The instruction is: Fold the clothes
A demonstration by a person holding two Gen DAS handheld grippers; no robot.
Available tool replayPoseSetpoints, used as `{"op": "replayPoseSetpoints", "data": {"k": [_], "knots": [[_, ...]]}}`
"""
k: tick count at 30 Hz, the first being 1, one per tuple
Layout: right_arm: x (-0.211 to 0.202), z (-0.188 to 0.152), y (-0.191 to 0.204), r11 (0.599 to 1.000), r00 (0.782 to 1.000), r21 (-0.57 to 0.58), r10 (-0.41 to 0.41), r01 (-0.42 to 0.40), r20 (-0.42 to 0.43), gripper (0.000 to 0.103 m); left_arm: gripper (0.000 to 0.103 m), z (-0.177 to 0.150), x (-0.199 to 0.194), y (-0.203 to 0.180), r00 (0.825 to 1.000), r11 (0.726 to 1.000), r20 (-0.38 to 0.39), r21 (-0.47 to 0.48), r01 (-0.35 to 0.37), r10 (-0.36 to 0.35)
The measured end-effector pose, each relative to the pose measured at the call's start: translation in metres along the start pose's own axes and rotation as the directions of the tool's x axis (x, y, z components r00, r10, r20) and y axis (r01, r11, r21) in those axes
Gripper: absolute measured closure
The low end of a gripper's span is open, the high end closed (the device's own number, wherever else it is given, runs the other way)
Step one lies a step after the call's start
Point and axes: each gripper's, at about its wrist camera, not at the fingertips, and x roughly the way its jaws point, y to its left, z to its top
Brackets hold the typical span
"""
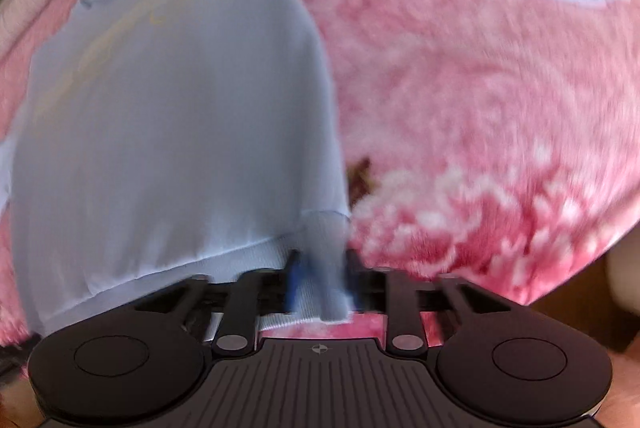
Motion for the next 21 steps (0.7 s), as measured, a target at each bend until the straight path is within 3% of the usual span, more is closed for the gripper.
{"op": "replayPoseSetpoints", "data": {"k": [1,3,5,6,10,12,16,17,18,21], "knots": [[-0.005,0.003,0.005,0.999,0.999,-0.014,-0.034,0.034,0.024,0.058,0.081,0.007,-0.010,0.006,1.000,1.000,0.023,-0.004,-0.011,0.011],[-0.012,0.014,0.008,0.995,0.993,0.067,-0.085,0.080,0.078,0.054,0.080,0.025,-0.032,0.020,0.995,0.999,0.090,-0.032,-0.028,0.030],[-0.019,0.025,0.012,0.981,0.982,0.150,-0.139,0.120,0.129,0.053,0.074,0.048,-0.049,0.043,0.977,0.993,0.209,-0.117,-0.024,0.048],[-0.022,0.030,0.014,0.972,0.974,0.191,-0.168,0.138,0.152,0.052,0.071,0.061,-0.055,0.055,0.961,0.986,0.270,-0.165,-0.021,0.065],[-0.012,0.038,0.026,0.963,0.984,0.264,-0.092,0.050,0.151,0.052,0.070,0.113,-0.063,0.104,0.874,0.936,0.457,-0.352,0.009,0.164],[-0.008,0.034,0.038,0.966,0.986,0.253,-0.086,0.048,0.142,0.052,0.070,0.137,-0.055,0.126,0.845,0.898,0.484,-0.441,0.012,0.226],[-0.003,0.031,0.058,0.977,0.987,0.212,-0.069,0.037,0.144,0.052,0.073,0.164,-0.046,0.162,0.808,0.827,0.535,-0.551,0.112,0.248],[-0.002,0.032,0.061,0.978,0.987,0.202,-0.074,0.044,0.142,0.052,0.076,0.169,-0.045,0.163,0.797,0.828,0.554,-0.546,0.129,0.241],[-0.001,0.033,0.065,0.980,0.987,0.192,-0.079,0.051,0.141,0.052,0.102,0.173,-0.044,0.165,0.793,0.840,0.561,-0.528,0.122,0.238],[0.001,0.033,0.075,0.984,0.983,0.160,-0.106,0.082,0.147,0.052,0.103,0.181,-0.046,0.152,0.781,0.907,0.560,-0.422,-0.019,0.276]]}}
